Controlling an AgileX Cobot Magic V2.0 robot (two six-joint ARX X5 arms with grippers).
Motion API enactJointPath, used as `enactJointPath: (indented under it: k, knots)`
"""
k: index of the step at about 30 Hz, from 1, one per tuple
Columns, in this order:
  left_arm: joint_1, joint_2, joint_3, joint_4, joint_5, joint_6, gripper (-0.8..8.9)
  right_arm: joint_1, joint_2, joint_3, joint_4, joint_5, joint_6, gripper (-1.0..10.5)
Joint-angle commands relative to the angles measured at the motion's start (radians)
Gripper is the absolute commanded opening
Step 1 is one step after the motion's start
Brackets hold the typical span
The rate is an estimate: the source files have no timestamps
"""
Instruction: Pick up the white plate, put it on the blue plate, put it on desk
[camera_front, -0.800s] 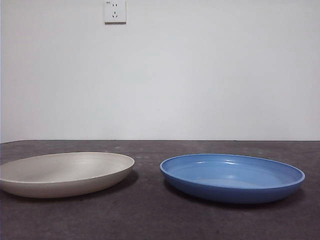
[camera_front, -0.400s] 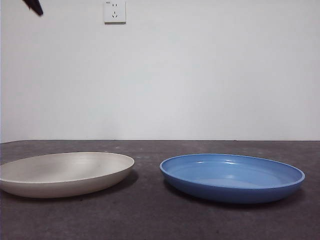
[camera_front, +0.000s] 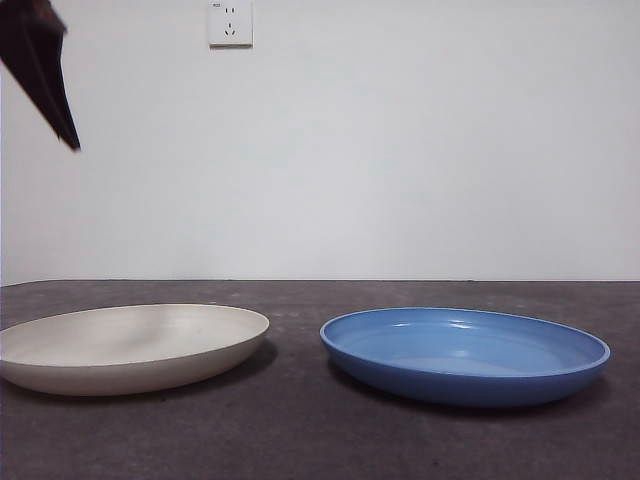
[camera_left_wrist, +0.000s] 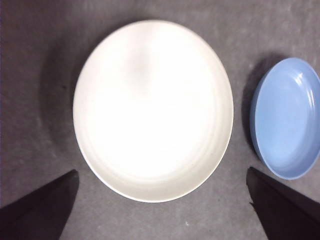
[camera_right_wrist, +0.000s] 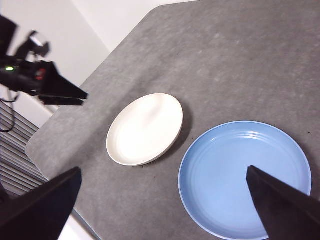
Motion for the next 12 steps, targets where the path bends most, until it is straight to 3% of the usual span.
enactJointPath:
  k: [1,8,12]
  knots:
    - [0.023,0.089,0.022,0.027,0.019,0.056,5.86,0.008,0.004,0.016,0.006,-0.003,-0.001,6.0]
    - [0.063,0.237,0.022,0.106,0.024,0.085,5.85,0.008,0.004,0.016,0.005,-0.002,-0.016,6.0]
    - [0.077,0.299,0.022,0.142,0.087,0.096,5.85,0.008,0.004,0.016,0.005,-0.002,-0.017,6.0]
